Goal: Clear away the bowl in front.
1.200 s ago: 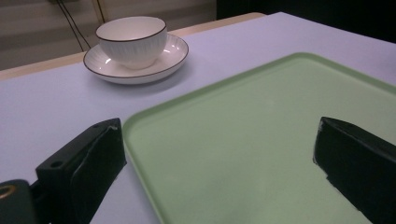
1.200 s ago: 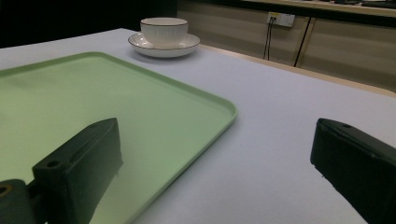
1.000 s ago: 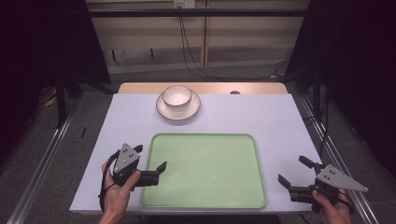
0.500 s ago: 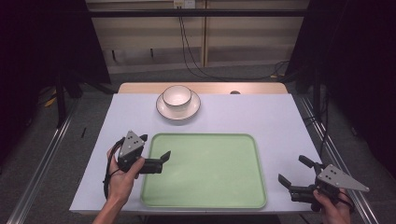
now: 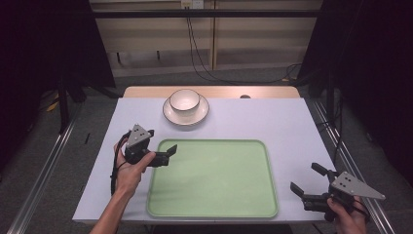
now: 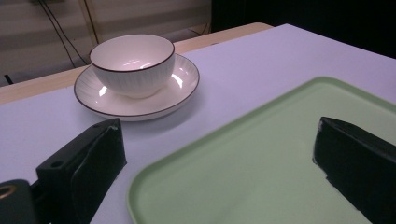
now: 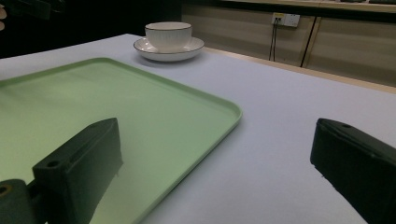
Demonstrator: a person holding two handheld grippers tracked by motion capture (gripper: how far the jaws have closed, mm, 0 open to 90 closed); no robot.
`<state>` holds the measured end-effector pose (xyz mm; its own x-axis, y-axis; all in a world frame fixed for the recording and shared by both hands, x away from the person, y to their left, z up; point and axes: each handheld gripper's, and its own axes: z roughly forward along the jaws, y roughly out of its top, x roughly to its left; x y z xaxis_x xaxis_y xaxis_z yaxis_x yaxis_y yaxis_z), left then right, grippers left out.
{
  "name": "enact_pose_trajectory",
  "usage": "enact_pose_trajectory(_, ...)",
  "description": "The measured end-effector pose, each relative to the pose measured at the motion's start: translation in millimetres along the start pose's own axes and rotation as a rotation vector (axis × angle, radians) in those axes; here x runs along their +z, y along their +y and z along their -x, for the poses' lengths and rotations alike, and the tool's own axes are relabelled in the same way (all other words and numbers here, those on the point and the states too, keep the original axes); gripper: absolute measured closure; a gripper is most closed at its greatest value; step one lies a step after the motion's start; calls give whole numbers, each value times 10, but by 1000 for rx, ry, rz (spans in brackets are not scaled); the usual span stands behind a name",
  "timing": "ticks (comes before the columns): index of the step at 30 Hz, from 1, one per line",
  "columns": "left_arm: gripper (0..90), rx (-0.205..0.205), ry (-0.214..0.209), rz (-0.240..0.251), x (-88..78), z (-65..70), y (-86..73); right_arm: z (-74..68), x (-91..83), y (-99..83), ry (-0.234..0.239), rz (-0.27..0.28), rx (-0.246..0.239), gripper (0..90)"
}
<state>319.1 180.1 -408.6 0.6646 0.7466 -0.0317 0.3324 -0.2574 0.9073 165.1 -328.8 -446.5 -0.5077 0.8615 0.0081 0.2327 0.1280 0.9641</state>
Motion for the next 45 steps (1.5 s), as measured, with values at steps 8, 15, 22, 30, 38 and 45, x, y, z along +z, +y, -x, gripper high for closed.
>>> enact_pose_trajectory(8,28,-19,11,-10,104,-110,126,-4,-1,0,-3,1,-1,16)
enact_pose_trajectory(15,28,-46,5,3,217,-190,192,1,0,-3,5,-3,1,16)
enact_pose_trajectory(22,30,-31,5,-12,312,-244,317,-2,3,-3,5,0,5,16)
enact_pose_trajectory(30,45,-42,33,-28,455,-359,454,-13,9,-4,11,1,-1,16)
enact_pose_trajectory(38,45,-56,30,-45,615,-433,585,-6,3,-5,14,-1,4,16)
enact_pose_trajectory(45,44,-54,51,-79,727,-525,681,-7,13,-5,13,-1,8,16)
